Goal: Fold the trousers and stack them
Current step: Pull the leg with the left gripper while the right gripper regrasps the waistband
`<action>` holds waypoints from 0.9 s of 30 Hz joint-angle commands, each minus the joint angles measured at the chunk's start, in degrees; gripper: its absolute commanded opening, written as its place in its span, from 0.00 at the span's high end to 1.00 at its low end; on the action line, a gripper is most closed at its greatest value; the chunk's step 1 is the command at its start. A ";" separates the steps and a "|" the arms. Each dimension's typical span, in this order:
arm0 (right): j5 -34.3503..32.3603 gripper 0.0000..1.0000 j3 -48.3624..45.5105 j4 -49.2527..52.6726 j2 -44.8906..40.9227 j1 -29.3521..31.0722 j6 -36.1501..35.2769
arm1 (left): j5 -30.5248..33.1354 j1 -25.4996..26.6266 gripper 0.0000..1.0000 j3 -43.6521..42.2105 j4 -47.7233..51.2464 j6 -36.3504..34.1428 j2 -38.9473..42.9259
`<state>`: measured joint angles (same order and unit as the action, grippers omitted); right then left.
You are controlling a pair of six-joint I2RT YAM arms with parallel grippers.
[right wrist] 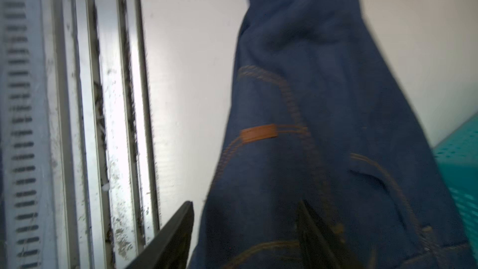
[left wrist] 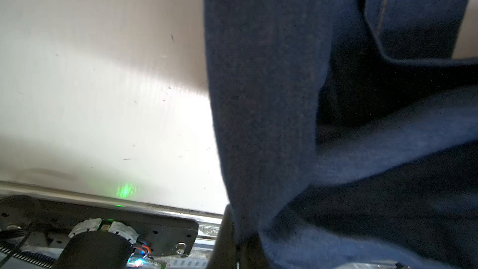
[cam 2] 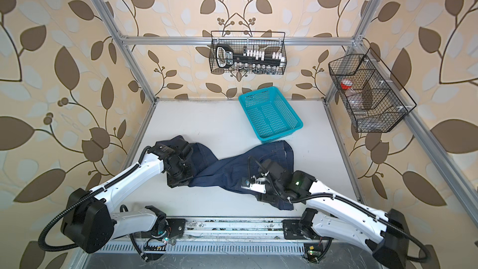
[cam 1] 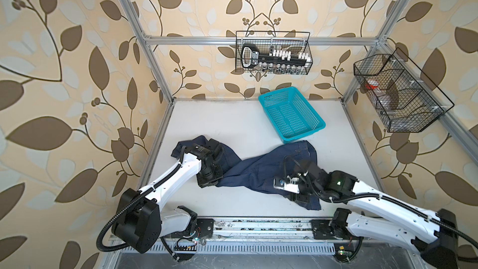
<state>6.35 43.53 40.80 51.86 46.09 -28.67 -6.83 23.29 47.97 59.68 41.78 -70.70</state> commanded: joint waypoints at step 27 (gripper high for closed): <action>16.68 0.38 1.03 -29.66 31.54 -44.93 43.01 | 4.21 -1.97 1.00 -2.36 -3.78 0.06 -1.89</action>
<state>18.98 43.51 14.61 81.60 1.08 12.49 -3.92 22.02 44.58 55.51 41.91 -72.10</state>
